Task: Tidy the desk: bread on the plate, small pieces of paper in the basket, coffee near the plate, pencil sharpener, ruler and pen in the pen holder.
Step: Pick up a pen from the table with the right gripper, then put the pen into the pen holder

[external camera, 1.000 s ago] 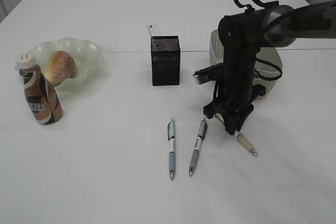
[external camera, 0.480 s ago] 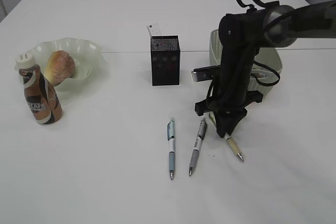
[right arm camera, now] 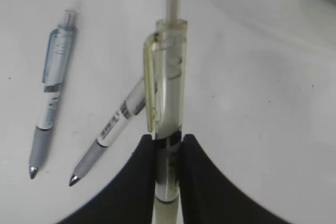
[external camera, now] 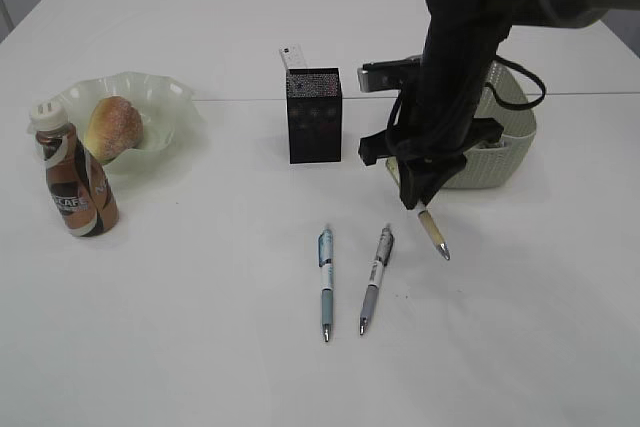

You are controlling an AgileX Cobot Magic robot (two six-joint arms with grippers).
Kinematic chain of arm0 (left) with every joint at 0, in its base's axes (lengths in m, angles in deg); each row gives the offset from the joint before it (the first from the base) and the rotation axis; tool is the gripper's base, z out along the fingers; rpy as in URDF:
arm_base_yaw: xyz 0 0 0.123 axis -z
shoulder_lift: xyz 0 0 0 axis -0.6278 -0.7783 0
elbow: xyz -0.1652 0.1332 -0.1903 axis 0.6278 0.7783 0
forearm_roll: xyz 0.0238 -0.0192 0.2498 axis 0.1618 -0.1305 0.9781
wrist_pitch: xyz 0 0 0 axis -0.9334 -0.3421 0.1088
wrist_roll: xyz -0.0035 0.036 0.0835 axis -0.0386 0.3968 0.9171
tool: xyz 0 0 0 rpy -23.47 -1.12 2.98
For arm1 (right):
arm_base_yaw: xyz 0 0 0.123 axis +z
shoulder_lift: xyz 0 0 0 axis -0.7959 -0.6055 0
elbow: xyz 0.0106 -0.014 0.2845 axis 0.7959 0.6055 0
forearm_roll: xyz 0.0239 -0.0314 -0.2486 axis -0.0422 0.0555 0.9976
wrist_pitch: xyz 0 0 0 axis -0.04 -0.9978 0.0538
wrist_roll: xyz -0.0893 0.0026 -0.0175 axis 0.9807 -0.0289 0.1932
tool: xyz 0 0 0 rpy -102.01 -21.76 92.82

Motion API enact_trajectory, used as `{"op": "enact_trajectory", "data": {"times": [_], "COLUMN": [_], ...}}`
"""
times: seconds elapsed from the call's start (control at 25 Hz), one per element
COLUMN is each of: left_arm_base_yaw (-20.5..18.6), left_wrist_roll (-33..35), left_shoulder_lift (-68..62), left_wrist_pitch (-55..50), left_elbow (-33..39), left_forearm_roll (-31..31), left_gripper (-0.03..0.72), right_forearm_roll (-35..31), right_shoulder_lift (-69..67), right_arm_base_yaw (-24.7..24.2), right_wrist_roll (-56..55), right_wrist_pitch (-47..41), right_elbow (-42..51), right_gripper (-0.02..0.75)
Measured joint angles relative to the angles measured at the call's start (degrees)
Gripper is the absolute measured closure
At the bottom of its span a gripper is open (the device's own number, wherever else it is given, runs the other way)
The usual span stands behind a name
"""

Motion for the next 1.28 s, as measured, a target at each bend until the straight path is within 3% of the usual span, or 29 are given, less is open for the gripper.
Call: {"op": "enact_trajectory", "data": {"times": [0.2, 0.52, 0.68, 1.12, 1.28], "left_arm_base_yaw": [0.0, 0.0, 0.0, 0.0, 0.0], "left_wrist_roll": [0.0, 0.0, 0.0, 0.0, 0.0], "left_shoulder_lift": [0.0, 0.0, 0.0, 0.0, 0.0], "left_wrist_pitch": [0.0, 0.0, 0.0, 0.0, 0.0], "left_elbow": [0.0, 0.0, 0.0, 0.0, 0.0], "left_forearm_roll": [0.0, 0.0, 0.0, 0.4, 1.1], "left_gripper": [0.364, 0.364, 0.365, 0.366, 0.369], "right_forearm_roll": [0.0, -0.1, -0.1, 0.3, 0.3], "right_shoulder_lift": [6.2, 17.1, 19.4, 19.5, 19.5], "right_arm_base_yaw": [1.3, 1.7, 1.7, 1.7, 1.7], "right_wrist_roll": [0.0, 2.8, 3.1, 4.2, 4.3], "right_wrist_pitch": [4.0, 36.6, 50.3, 86.4, 94.2], "right_elbow": [4.7, 28.8, 36.0, 37.7, 37.7], "right_gripper": [0.653, 0.653, 0.653, 0.653, 0.653]}}
